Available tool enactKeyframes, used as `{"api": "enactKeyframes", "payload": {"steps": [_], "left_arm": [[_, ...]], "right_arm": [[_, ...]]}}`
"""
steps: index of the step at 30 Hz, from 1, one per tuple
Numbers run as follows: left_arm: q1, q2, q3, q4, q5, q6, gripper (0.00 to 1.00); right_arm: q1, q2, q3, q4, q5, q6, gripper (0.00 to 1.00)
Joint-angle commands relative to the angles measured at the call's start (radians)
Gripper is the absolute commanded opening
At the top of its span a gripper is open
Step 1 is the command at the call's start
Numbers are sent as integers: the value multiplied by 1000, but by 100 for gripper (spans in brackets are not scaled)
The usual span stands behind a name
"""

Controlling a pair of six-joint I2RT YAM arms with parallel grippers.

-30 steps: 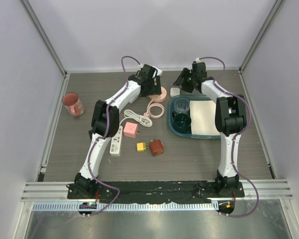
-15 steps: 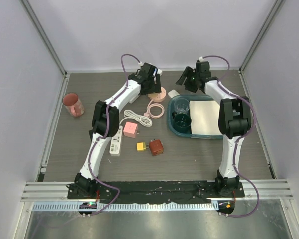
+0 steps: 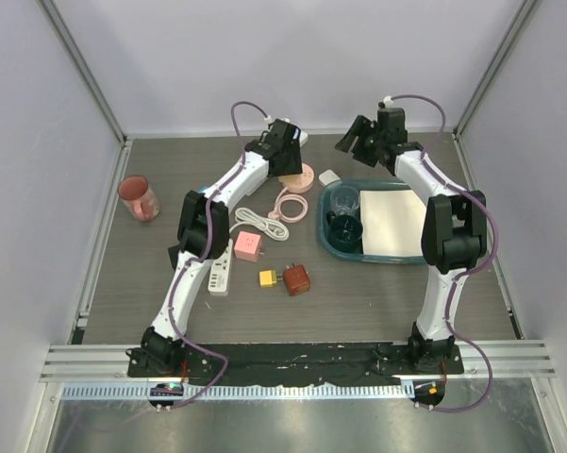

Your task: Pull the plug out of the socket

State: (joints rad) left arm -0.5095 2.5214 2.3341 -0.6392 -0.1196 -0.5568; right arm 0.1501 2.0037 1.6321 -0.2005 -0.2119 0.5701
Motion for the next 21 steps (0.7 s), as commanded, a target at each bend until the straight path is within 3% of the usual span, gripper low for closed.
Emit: {"api": "enactKeyframes", "payload": {"steps": [1,6,8,14,21], "left_arm": [[8,-24,16,33,-32,20,31],[8,-88,-7,35,-51,24,12],[8,-107,-5,33,-52,23,0],[8,-182,-16,41,-41,5,0],[6,-326,-142,125,-32,3,0]], "right_arm": [[-1,-63,-28,29,-6,-19,70],[-1,-62,-60,64,-55,-16,70],[2,-62,-69,79,-108,-4,70],[2,-51,-72,171,-241,68,71],[2,-17,-18,231,-359,123,75]]}}
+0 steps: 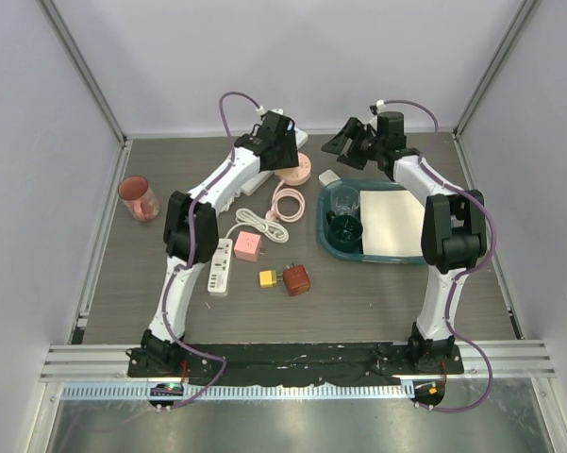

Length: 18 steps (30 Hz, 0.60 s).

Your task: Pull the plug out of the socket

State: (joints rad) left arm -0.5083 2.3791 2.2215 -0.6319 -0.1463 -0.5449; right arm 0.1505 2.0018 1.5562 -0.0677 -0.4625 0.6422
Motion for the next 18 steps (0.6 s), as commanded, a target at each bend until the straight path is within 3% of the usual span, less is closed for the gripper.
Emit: {"api": "enactKeyframes", "payload": {"steps": [1,12,18], "left_arm": [[7,-198,-42,124,7,-9,0],[7,-474,-333,299,131,-33,0],[4,-520,-417,348,171,-27,0]], "right_arm": [[1,-18,59,109,-131,75,75],[47,-92,-70,284,-199,209,82],[113,-100,-110,327,-200,237,81]]}}
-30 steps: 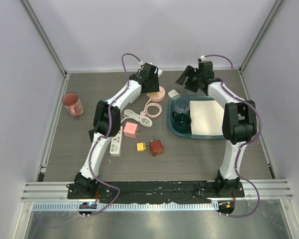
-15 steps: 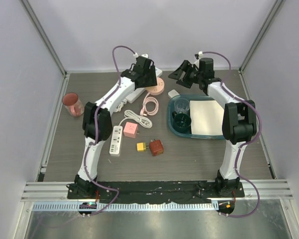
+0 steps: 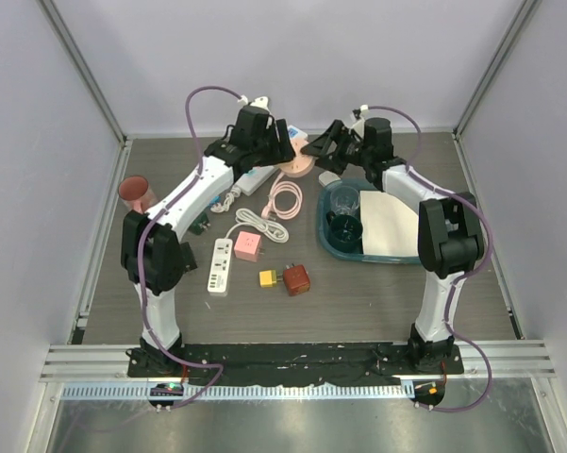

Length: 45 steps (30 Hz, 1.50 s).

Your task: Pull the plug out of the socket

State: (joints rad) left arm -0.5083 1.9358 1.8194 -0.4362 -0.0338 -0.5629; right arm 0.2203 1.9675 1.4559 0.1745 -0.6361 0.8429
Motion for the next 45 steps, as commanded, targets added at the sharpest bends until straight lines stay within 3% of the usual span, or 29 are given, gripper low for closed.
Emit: {"api": "enactKeyframes", "payload": {"steps": [1,4,7,8,15,30,45], "left_arm": [[4,-80,-23,152,63,-8,0],[4,-89,-54,159,69,-3,0],[4,-104,-81,180,66,0,0],[5,-109,-84,180,64,1,0],[5,-115,-95,180,64,5,0],[33,-159,-114,169,126,0,0],[86,-215,-189,172,155,9,0]], "right_arm": [[47,-65,-15,86,-20,39,81],[62,-68,-23,80,5,42,75],[68,-84,-51,94,32,45,59],[68,-88,-55,95,38,50,48],[70,-124,-86,99,79,33,1],[70,-154,-109,-101,306,-217,1],[44,-95,-100,-67,328,-114,1]]}}
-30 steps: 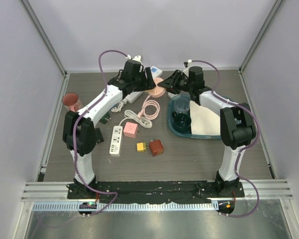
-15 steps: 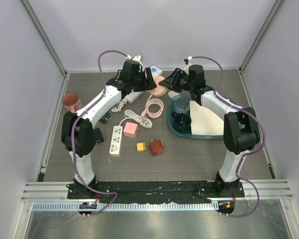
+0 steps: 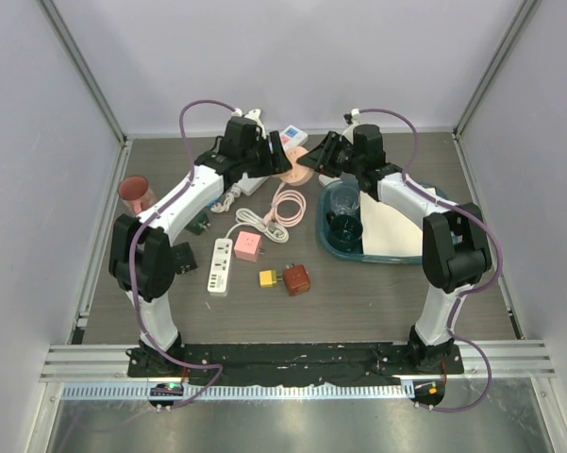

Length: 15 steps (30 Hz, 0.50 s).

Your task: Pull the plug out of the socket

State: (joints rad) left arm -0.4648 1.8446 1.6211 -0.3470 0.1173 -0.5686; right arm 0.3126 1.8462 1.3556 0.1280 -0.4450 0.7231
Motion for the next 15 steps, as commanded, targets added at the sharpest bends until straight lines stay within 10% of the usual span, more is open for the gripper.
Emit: {"api": "enactKeyframes", "payload": {"steps": [1,15], "left_arm": [[41,-125,-3,83,19,10,0],[83,-56,160,-61,131,39,0]], "right_arm": [[-50,30,0,-11,134,13,1],[-38,45,25,-57,109,-135,1]]}}
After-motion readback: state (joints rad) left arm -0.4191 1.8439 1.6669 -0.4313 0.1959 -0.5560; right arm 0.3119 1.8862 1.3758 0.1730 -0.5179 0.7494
